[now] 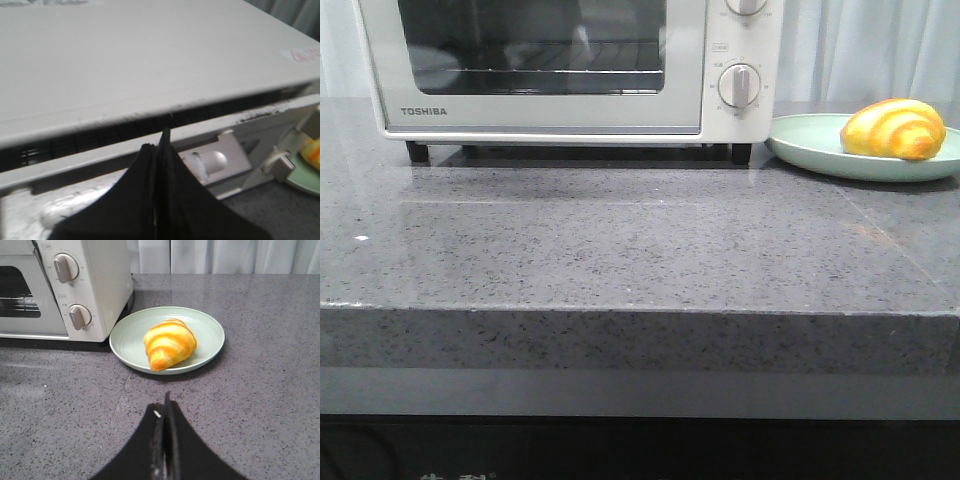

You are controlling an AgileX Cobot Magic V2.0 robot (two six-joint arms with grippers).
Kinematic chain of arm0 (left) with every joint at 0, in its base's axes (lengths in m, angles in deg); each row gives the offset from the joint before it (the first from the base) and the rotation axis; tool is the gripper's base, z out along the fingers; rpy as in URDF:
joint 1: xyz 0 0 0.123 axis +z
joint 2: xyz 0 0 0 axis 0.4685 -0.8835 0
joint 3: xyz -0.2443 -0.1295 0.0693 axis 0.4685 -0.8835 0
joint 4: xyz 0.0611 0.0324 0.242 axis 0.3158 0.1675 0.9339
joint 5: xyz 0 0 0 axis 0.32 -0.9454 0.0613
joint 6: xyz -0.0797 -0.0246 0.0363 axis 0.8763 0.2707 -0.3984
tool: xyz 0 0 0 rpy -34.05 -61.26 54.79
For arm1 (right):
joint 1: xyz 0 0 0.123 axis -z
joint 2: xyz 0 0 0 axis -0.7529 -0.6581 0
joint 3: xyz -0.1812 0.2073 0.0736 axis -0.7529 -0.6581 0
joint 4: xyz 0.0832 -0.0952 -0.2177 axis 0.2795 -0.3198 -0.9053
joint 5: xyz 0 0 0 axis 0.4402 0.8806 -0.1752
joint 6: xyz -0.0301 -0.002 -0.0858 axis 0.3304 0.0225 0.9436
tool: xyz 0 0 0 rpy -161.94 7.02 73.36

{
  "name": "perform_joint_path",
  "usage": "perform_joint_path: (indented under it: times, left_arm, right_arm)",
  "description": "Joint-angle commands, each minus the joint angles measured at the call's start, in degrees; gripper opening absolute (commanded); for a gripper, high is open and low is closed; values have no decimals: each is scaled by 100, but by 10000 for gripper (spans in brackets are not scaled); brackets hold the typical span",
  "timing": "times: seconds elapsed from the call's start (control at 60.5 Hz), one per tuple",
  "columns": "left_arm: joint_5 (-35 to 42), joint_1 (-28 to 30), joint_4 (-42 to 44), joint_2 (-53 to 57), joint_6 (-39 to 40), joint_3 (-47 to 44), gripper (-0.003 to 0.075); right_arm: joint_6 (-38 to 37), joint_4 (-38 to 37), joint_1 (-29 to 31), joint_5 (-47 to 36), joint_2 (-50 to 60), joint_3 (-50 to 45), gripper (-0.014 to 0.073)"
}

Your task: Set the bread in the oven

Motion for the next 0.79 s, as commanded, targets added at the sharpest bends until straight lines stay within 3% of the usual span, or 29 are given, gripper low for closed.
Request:
perform_joint_path:
  times: [0.0, 0.231, 0.364, 0.777]
  left_arm:
    - [-525, -372, -49, 250, -22, -43, -20]
    - [-631, -1355, -78, 1334, 6, -941, -20]
    - [-496, -1432, -196, 1888, 167, -1272, -21]
    - [-296, 632, -45, 2539, 243, -1573, -20]
  right_arm:
    - [47, -40, -2, -433, -89, 212, -58]
    - [47, -40, -2, -433, -89, 212, -58]
    - [47, -54, -2, -431, -89, 212, -58]
    - [47, -54, -2, -438, -89, 212, -58]
